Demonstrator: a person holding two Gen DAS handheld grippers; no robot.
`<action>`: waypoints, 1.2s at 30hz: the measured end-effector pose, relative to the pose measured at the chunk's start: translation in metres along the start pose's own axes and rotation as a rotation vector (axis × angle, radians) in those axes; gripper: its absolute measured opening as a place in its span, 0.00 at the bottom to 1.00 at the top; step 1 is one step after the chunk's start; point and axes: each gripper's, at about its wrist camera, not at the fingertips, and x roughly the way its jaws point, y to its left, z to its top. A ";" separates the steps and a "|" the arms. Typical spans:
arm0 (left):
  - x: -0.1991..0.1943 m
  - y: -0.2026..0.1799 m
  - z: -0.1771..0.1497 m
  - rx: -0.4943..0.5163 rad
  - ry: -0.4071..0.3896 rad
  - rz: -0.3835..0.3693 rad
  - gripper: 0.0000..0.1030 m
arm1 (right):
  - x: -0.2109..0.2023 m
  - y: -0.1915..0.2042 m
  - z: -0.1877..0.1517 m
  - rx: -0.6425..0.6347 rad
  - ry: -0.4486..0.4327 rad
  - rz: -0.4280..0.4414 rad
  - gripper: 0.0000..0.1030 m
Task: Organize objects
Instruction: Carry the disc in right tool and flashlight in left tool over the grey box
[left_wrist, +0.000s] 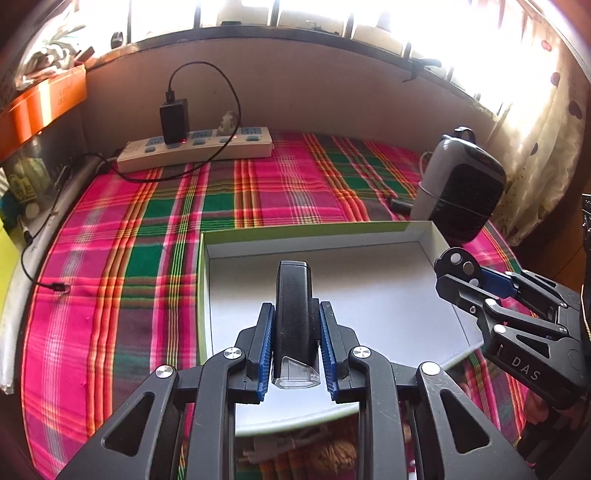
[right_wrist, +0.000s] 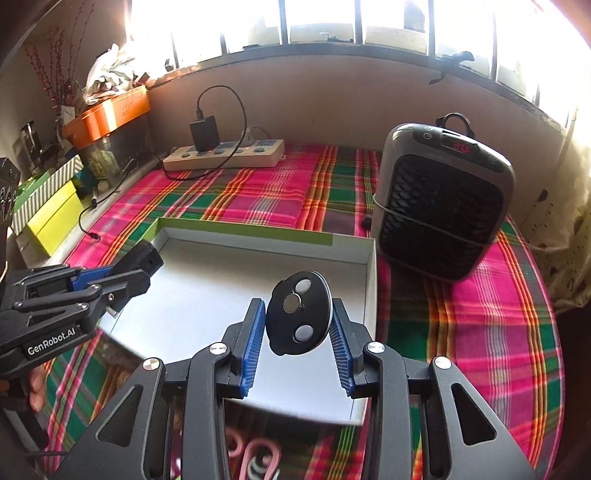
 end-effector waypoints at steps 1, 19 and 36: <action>0.005 0.001 0.003 0.000 0.000 0.005 0.21 | 0.006 -0.001 0.003 -0.002 0.006 -0.003 0.35; 0.045 0.008 0.016 0.012 0.043 0.030 0.21 | 0.066 -0.012 0.022 -0.005 0.096 -0.016 0.35; 0.053 0.010 0.014 0.017 0.058 0.042 0.21 | 0.074 -0.013 0.022 -0.022 0.090 -0.027 0.35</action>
